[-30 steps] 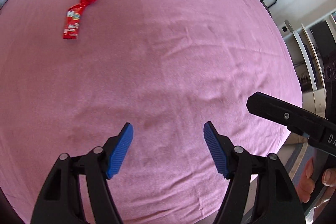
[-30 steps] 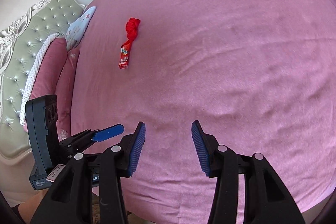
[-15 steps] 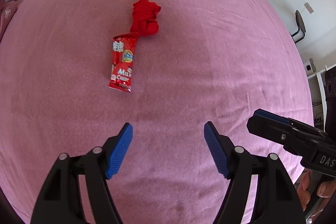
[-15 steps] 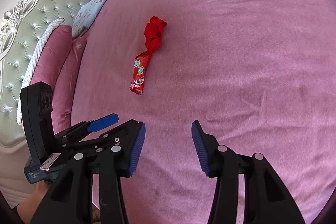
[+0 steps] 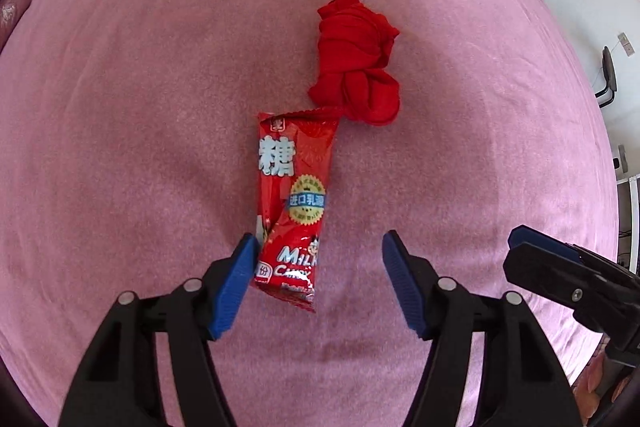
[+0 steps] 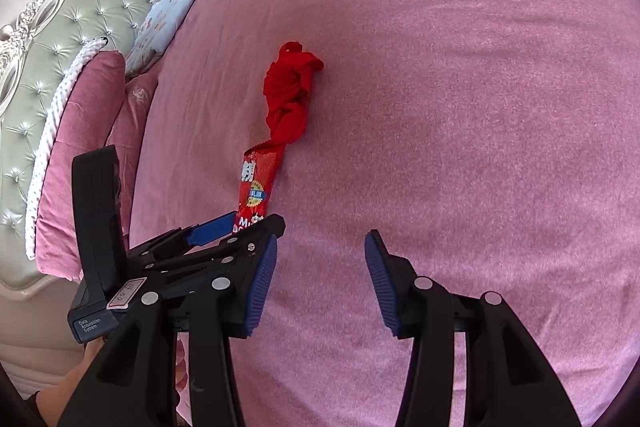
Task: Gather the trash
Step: 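Grasp the red milk candy wrapper with left gripper while right gripper grasps the red cloth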
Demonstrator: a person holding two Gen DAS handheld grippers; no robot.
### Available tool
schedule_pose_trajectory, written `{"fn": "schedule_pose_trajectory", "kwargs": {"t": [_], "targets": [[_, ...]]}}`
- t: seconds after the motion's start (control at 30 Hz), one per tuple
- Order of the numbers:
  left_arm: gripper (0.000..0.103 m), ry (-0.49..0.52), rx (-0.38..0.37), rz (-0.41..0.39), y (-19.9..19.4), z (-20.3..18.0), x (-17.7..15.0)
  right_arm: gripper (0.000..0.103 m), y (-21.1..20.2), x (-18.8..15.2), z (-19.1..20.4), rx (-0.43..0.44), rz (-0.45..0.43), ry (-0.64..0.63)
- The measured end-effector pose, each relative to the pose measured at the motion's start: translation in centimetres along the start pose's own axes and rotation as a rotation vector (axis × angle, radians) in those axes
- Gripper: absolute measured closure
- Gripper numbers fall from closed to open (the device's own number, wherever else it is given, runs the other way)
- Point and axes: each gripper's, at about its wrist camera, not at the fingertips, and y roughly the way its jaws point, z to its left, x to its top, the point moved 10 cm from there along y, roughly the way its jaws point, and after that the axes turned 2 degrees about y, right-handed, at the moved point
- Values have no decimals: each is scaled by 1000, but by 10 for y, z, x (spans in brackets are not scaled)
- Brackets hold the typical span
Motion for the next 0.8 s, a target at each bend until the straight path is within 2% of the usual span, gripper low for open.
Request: {"fn": "schedule_pose_trajectory", "kwargs": {"t": [0.03, 0.1, 0.13, 0.2, 0.53, 0.7, 0.8], "targets": [[51, -2, 1, 5, 4, 1, 3, 57, 3, 3, 0, 1, 0, 0], [69, 0, 4, 11, 9, 3, 8, 57, 9, 8, 1, 1, 1, -3], [74, -5, 3, 20, 11, 4, 9, 57, 11, 11, 2, -1, 0, -7], [74, -25, -30, 23, 11, 5, 12, 57, 16, 18, 5, -11, -1, -24], [75, -59, -84, -69, -26, 35, 24, 57, 49, 65, 31, -19, -10, -79], [74, -46, -98, -43, -21, 43, 22, 56, 72, 88, 39, 17, 6, -22], [75, -33, -100, -38, -19, 44, 16, 49, 85, 99, 43, 51, 14, 29]]}}
